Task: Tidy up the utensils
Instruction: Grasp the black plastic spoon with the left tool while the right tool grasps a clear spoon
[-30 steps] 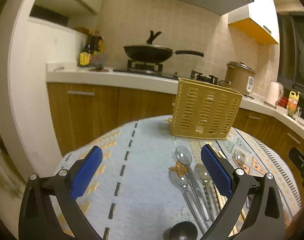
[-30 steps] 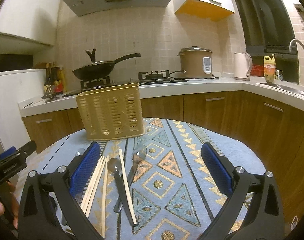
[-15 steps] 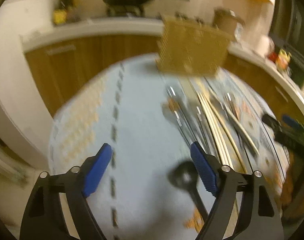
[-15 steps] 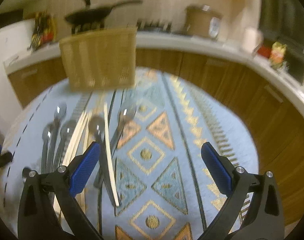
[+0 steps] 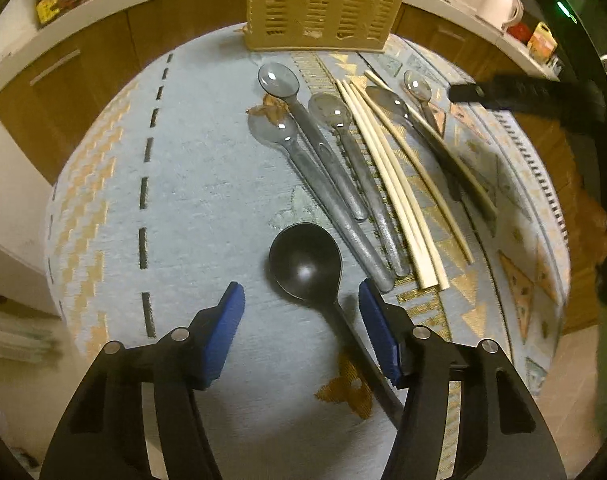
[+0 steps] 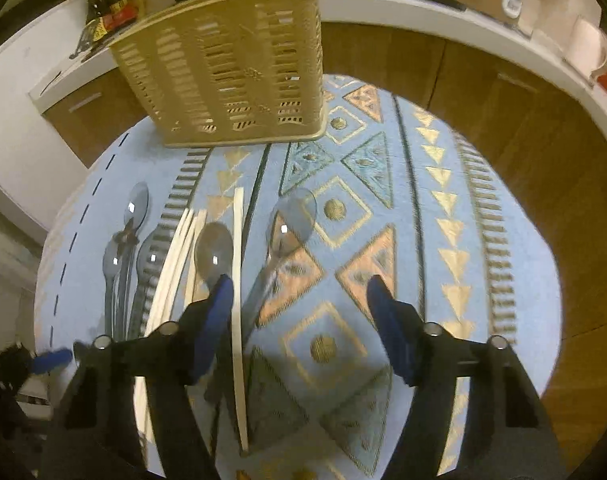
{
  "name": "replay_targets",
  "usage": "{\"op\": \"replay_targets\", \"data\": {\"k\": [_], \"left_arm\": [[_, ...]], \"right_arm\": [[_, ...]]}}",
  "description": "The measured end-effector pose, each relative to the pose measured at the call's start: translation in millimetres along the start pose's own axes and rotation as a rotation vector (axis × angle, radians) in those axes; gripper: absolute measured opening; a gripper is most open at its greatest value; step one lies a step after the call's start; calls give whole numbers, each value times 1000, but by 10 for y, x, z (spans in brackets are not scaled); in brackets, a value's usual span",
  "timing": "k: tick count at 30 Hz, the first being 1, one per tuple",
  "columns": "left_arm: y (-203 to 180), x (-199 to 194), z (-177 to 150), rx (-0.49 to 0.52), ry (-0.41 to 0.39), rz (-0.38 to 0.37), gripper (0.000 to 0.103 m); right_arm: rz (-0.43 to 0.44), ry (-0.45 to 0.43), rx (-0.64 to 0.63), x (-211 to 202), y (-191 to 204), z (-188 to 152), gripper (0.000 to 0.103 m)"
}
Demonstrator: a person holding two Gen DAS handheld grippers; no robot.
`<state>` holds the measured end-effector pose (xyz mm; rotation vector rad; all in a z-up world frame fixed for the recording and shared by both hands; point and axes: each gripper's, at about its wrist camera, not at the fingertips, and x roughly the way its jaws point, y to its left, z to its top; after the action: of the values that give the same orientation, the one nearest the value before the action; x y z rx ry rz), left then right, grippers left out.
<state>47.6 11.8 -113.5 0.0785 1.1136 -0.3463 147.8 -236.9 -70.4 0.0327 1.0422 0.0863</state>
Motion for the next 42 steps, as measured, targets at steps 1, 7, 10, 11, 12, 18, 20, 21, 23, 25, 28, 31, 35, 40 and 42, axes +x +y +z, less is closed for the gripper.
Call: {"op": "replay_targets", "data": {"k": [1,7,10,11,12,18,20,21,23,25,28,31,35,40,42], "left_arm": [[-26,6,5,13,-1,24,54],[-44,1,51,49,-4,88,45],[-3,17,99,37,-18,94,39],[17,25,118,33,-23,98,37],[22,40,138,30,-27,99,37],[105,44,214,15,-42,67,37],[111,44,228,17,-49,70,37],[102,50,236,20,-52,71,37],[96,76,266,41,-61,64,37],[79,93,288,90,-71,49,37],[77,114,320,160,-67,15,36],[82,137,364,208,-55,-19,36],[124,156,409,239,-32,-35,37],[247,163,506,150,8,-68,47],[279,190,538,91,36,-67,54]], "right_arm": [[2,16,11,59,-13,54,53],[-31,80,25,371,8,243,41],[-15,100,42,469,18,263,38],[-17,101,42,477,13,280,38],[-29,98,36,490,33,294,38],[-76,95,-4,571,183,370,38],[-98,91,-39,608,264,399,38],[-98,91,-54,612,284,407,36],[-88,97,-95,642,335,410,32],[-76,106,-123,647,329,414,32],[-53,119,-186,603,277,365,31],[-36,135,-244,590,250,326,31],[-19,152,-283,602,211,306,31],[5,169,-309,587,179,247,31],[29,182,-279,579,104,226,33]]}}
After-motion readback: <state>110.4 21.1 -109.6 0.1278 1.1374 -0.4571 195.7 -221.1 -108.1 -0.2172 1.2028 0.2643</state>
